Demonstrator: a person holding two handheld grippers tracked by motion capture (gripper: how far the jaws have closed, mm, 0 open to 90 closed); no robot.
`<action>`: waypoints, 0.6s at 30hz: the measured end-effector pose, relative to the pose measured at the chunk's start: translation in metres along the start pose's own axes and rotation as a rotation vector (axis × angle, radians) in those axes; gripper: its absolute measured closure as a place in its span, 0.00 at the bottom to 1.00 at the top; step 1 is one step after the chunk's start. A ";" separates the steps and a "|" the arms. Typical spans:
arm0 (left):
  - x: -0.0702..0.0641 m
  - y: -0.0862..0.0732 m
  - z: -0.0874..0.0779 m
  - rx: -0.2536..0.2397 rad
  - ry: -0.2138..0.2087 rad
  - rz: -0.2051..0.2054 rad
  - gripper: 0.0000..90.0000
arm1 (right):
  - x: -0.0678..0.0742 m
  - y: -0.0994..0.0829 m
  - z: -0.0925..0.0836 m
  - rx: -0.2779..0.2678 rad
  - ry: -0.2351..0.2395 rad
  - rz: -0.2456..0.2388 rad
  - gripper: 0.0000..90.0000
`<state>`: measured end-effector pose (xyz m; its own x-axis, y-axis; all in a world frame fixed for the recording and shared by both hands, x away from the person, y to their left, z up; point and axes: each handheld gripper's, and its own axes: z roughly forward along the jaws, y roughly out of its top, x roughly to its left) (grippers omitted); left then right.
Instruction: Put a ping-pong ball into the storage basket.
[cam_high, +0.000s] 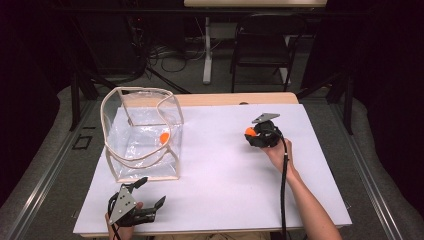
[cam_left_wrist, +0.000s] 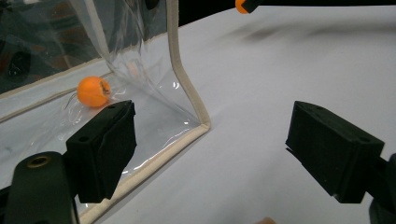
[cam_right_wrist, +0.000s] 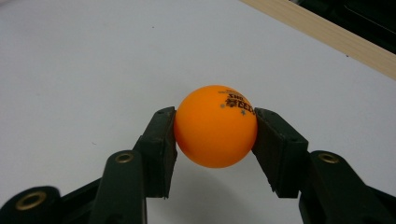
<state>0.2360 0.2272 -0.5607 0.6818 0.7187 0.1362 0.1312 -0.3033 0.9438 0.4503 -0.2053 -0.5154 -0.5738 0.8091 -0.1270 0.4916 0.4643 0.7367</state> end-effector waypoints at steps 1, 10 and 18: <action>0.000 0.000 0.000 0.000 -0.001 0.003 0.17 | 0.002 0.001 0.000 0.001 0.005 -0.005 0.56; 0.000 0.000 0.001 0.002 -0.003 0.000 0.17 | 0.015 0.006 -0.003 0.002 0.028 -0.044 0.56; 0.000 0.000 0.001 0.001 -0.007 0.000 0.17 | 0.026 0.008 -0.004 0.006 0.046 -0.074 0.56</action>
<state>0.2365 0.2265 -0.5610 0.6871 0.7141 0.1343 0.1316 -0.3041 0.9435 0.4371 -0.1817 -0.5101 -0.6383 0.7550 -0.1502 0.4503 0.5245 0.7225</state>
